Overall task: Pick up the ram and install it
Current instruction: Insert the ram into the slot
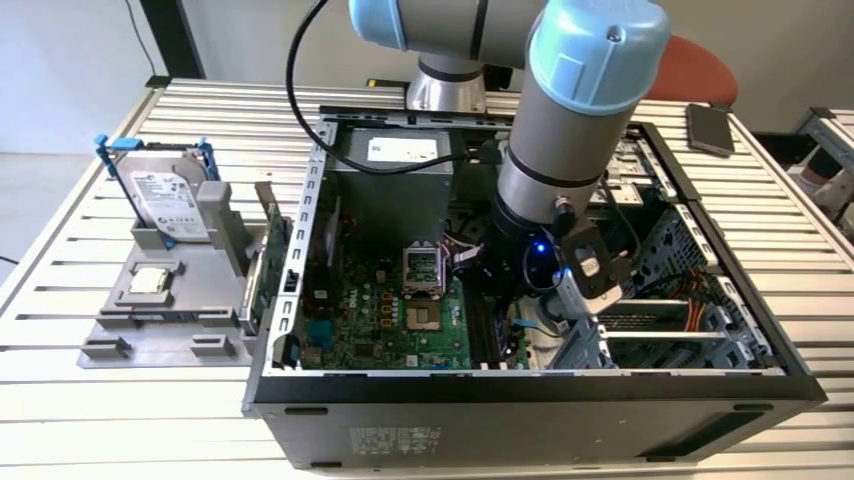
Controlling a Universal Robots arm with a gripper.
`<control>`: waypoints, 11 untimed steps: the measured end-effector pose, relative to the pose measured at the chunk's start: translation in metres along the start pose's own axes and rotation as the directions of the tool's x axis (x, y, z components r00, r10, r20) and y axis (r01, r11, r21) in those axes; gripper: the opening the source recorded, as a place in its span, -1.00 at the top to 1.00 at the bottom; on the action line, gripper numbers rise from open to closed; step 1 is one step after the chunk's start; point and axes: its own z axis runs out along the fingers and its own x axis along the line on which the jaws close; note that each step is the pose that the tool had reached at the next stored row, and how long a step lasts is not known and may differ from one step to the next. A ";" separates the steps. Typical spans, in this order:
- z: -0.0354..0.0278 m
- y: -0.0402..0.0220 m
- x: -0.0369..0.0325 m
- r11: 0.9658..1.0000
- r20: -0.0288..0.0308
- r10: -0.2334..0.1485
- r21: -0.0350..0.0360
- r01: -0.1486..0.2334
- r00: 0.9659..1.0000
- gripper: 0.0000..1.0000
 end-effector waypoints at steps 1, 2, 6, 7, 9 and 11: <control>0.0001 0.0000 0.0000 1.000 0.000 0.000 0.000 0.000 1.000 1.00; 0.0000 0.0000 0.0000 1.000 0.000 0.000 0.000 0.000 1.000 1.00; 0.0003 0.0000 0.0000 1.000 0.000 0.000 0.000 0.000 1.000 1.00; 0.0014 0.0001 0.0000 1.000 0.000 0.000 -0.001 0.000 1.000 1.00; 0.0047 0.0000 0.0000 1.000 0.000 0.000 0.000 0.000 1.000 1.00; 0.0058 -0.0001 0.0001 1.000 0.000 0.000 0.000 0.000 1.000 1.00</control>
